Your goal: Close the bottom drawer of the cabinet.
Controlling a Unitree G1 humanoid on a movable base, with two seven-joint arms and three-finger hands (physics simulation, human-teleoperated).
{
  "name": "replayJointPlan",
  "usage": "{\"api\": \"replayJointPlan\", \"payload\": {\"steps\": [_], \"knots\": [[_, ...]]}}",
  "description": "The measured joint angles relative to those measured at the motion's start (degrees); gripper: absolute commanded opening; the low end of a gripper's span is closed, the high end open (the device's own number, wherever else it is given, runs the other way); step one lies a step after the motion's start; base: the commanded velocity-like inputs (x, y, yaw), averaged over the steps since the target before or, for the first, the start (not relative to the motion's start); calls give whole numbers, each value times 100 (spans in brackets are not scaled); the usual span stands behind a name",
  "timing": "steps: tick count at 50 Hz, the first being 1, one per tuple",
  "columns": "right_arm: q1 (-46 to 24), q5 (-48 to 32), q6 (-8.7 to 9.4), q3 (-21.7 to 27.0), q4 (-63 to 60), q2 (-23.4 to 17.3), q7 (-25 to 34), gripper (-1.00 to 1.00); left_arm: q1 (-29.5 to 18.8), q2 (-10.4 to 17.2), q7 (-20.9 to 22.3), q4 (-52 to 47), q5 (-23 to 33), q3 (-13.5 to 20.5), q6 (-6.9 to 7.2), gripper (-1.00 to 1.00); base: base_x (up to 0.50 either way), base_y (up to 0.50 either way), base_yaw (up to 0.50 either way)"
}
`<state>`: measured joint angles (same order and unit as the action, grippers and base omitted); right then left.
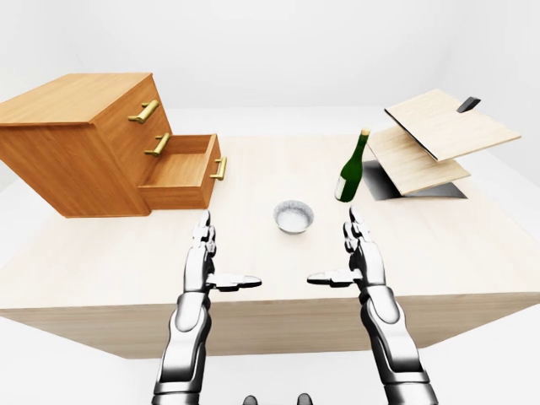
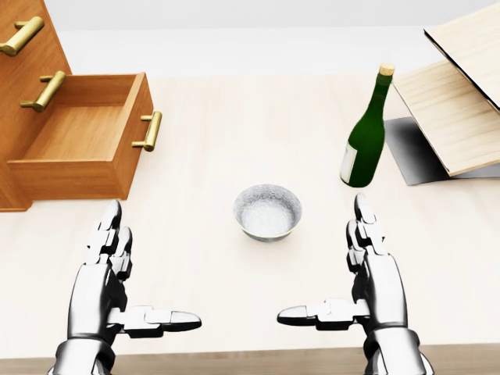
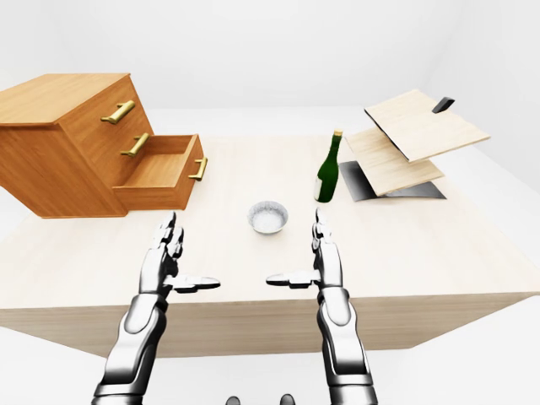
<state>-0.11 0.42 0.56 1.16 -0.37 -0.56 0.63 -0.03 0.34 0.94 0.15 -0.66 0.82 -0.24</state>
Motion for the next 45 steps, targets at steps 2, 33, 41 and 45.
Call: {"api": "replayJointPlan", "payload": {"steps": [2,33,41,45], "knots": [[-7,12,18,40,-9,-18,14,100,3,8,25,-11,-24,21,-2,100,0,0,0],[-67,694,444,1698,-2210,-540,-212,100,34,41,103,44,-101,92,-161,100,1,0,0],[-205,1340,444,2660,-2624,-971,-494,100,14,43,87,113,-88,97,-201,100,18,0,0],[-233,1528,444,2912,-2730,-1095,-578,100,10,42,81,140,-82,96,-223,100,18,0,0]]}}
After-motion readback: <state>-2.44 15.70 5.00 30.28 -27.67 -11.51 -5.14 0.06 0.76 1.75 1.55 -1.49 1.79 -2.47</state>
